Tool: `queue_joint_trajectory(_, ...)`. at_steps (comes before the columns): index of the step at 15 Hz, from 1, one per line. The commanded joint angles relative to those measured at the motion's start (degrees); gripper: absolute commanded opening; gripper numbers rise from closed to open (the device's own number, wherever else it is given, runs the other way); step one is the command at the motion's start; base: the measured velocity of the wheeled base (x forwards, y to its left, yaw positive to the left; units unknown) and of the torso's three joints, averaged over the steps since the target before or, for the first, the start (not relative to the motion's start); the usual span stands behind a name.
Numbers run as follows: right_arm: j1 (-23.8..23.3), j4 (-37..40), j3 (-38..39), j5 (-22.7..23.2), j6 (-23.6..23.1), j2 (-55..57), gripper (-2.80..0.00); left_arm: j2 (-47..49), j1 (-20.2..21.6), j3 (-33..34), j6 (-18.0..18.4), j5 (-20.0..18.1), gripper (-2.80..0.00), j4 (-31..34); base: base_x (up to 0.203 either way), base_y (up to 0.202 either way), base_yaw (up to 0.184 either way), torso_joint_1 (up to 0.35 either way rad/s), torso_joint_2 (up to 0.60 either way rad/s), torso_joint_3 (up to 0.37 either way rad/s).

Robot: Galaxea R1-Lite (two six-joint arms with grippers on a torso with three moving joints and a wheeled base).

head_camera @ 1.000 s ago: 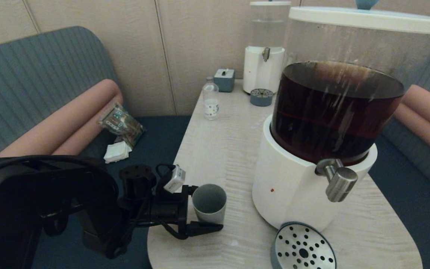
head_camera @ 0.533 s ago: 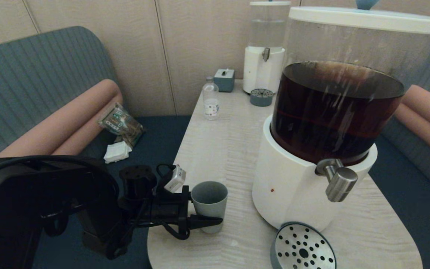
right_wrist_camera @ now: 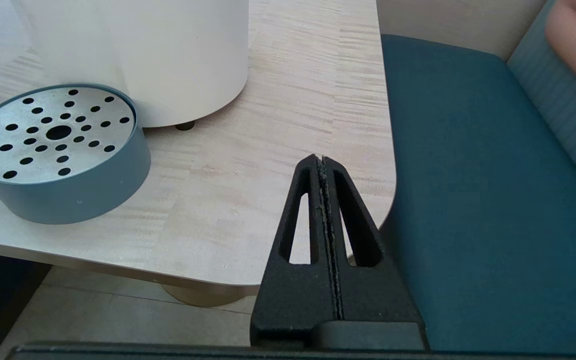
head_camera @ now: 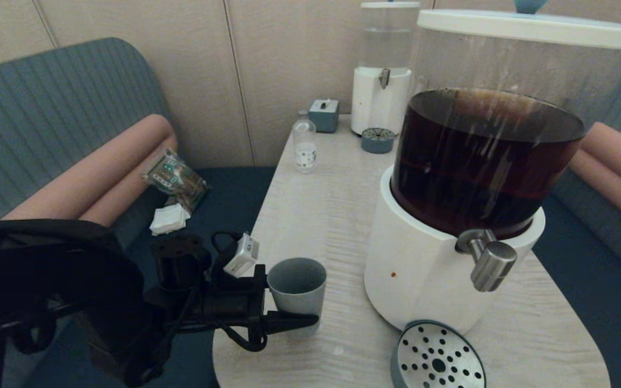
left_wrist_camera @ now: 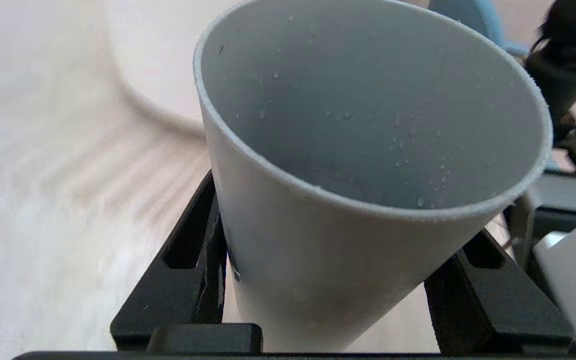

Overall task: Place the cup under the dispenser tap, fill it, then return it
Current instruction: Pick up the cup, then place it under the water dispenser

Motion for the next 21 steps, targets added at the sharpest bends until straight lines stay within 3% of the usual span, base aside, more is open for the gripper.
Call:
queue_joint_trajectory(1,0.0,0.01,0.53,0.02,-0.05,-0.11,-2.8,-8.41,-1.7,1.87,-0.23,0.95,-2.8,-0.47,0.0,0.0,0.0,0.0,0.0,0.0)
queue_joint_trajectory(3,0.0,0.01,0.53,0.02,-0.05,-0.11,-2.8,-13.73,-7.67,2.42,-2.02,5.24,-2.8,-0.49,0.0,0.0,0.0,0.0,0.0,0.0)
queue_joint_trajectory(7,0.0,0.01,0.53,0.02,-0.05,-0.11,-2.8,-14.93,-22.44,0.34,-5.07,16.21,-2.8,-0.5,0.0,0.0,0.0,0.0,0.0,0.0)
queue_joint_trajectory(9,0.0,0.01,0.53,0.02,-0.05,-0.11,-2.8,-12.04,-26.18,-3.11,-6.48,19.94,-2.8,-0.5,0.0,0.0,0.0,0.0,0.0,0.0)
queue_joint_trajectory(21,0.0,0.01,0.53,0.02,-0.05,-0.11,-2.8,0.88,-27.0,-10.4,-8.01,21.06,-2.8,-1.34,0.0,0.0,0.0,0.0,0.0,0.0)
